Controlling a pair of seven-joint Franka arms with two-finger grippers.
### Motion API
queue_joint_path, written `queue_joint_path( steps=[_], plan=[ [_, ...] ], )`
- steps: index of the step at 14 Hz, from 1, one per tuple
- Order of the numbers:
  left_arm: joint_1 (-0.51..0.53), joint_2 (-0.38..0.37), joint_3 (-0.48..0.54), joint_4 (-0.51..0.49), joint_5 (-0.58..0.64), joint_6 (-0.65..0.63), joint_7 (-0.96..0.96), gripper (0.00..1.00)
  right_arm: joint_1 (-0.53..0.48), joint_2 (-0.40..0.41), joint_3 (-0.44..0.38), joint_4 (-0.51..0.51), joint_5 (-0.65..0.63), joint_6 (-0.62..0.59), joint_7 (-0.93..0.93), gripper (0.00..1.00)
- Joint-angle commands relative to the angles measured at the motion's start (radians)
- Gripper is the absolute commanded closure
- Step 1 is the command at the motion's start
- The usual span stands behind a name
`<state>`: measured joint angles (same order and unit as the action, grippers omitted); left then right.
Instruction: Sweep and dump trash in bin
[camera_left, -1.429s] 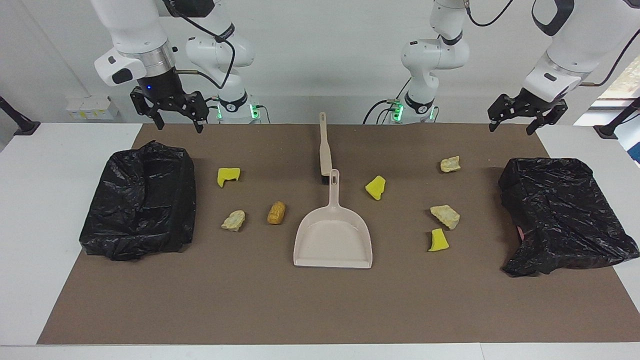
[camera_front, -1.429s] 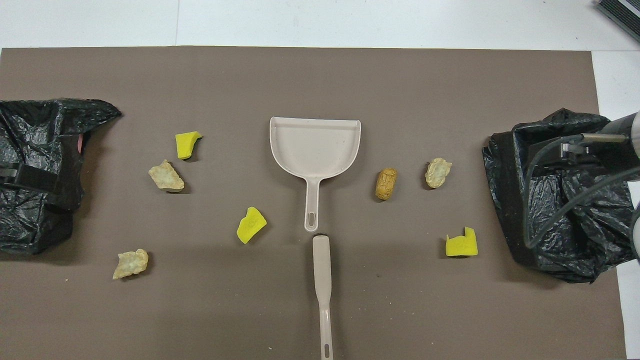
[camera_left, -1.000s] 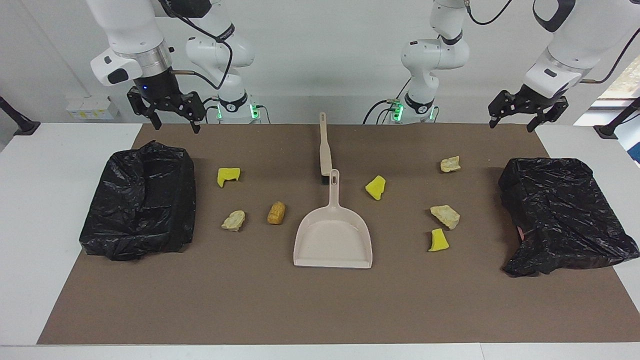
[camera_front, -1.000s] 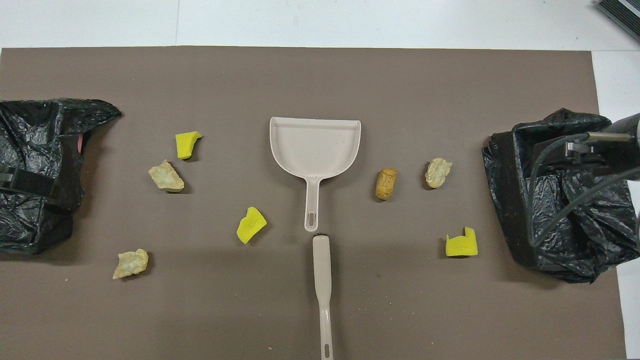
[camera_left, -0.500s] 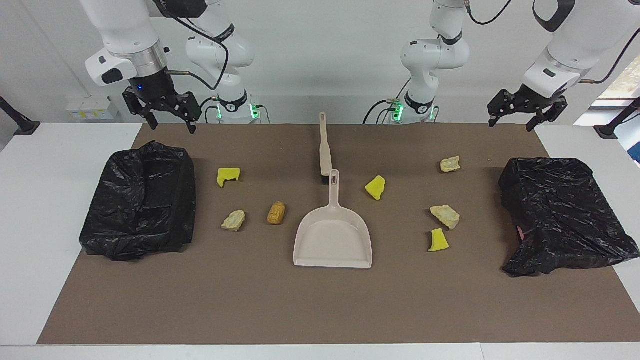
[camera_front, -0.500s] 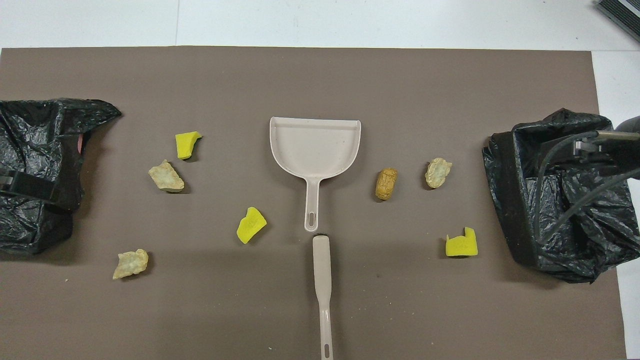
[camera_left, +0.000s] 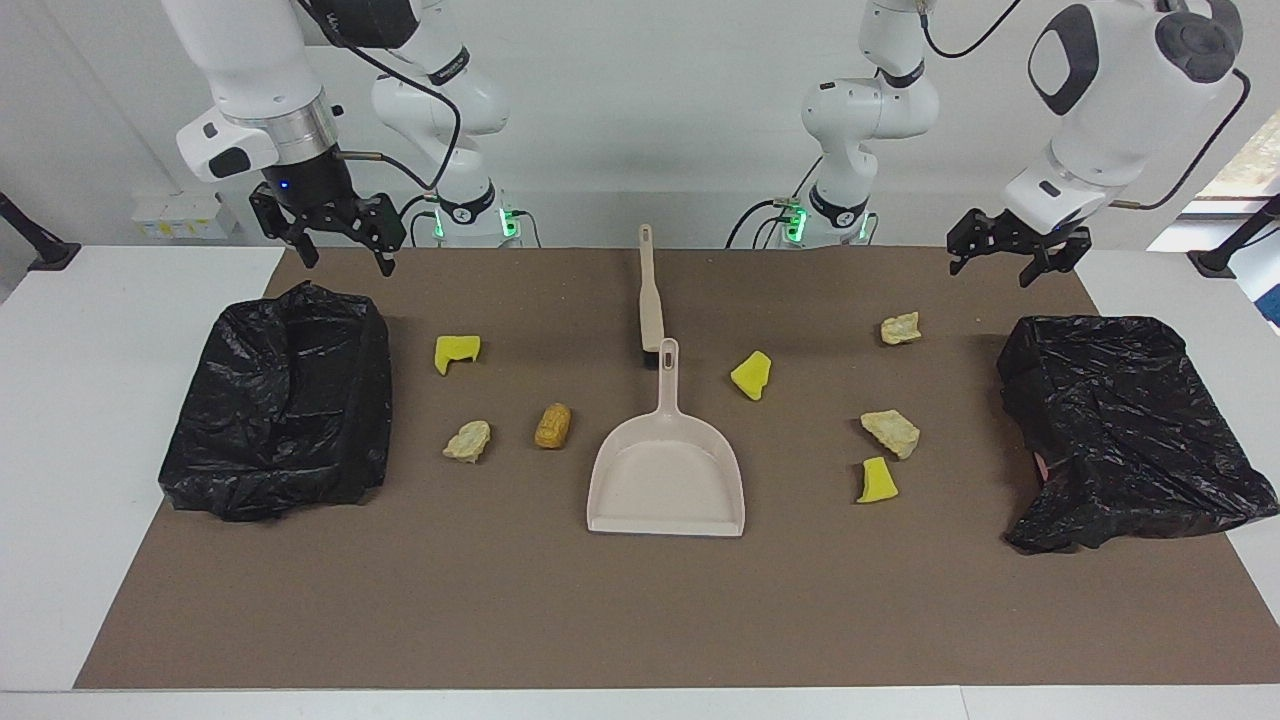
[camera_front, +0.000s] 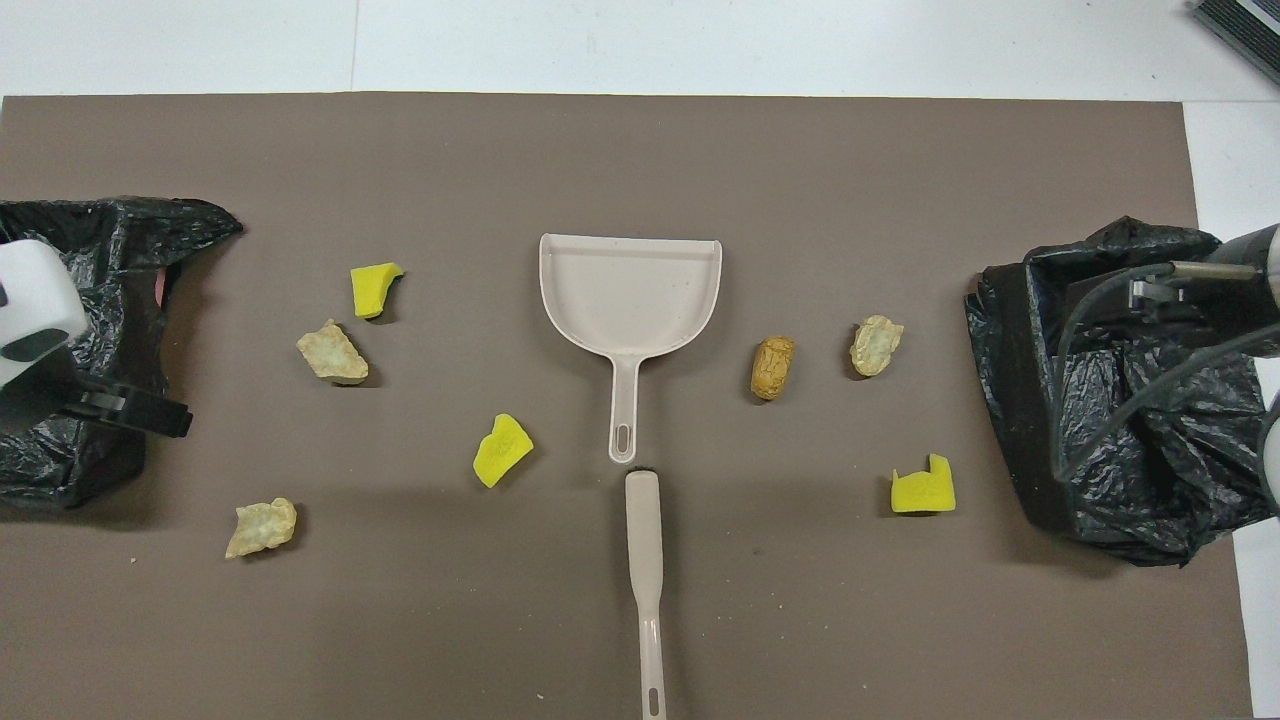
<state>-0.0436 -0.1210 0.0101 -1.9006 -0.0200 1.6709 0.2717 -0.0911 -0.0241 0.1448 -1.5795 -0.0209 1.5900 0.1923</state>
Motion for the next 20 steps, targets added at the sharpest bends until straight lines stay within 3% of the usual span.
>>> queue_joint_path(
  steps=[1, 5, 12, 15, 20],
  plan=[
    [-0.034, -0.080, 0.011, -0.187, -0.082, 0.114, 0.029, 0.00, 0.014, -0.027, 0.010, -0.045, 0.019, 0.025, 0.001, 0.00],
    [-0.099, -0.157, 0.008, -0.346, -0.112, 0.274, 0.026, 0.00, 0.086, 0.002, 0.010, -0.066, 0.018, 0.114, 0.033, 0.00],
    [-0.311, -0.200, 0.007, -0.437, -0.141, 0.357, -0.003, 0.00, 0.325, 0.212, 0.009, -0.067, -0.008, 0.333, 0.367, 0.00],
    [-0.421, -0.207, 0.007, -0.462, -0.144, 0.388, -0.152, 0.00, 0.428, 0.315, 0.009, -0.044, -0.039, 0.424, 0.488, 0.00],
    [-0.548, -0.221, 0.007, -0.575, -0.146, 0.518, -0.224, 0.00, 0.550, 0.435, 0.009, -0.030, -0.057, 0.497, 0.561, 0.00]
  ],
)
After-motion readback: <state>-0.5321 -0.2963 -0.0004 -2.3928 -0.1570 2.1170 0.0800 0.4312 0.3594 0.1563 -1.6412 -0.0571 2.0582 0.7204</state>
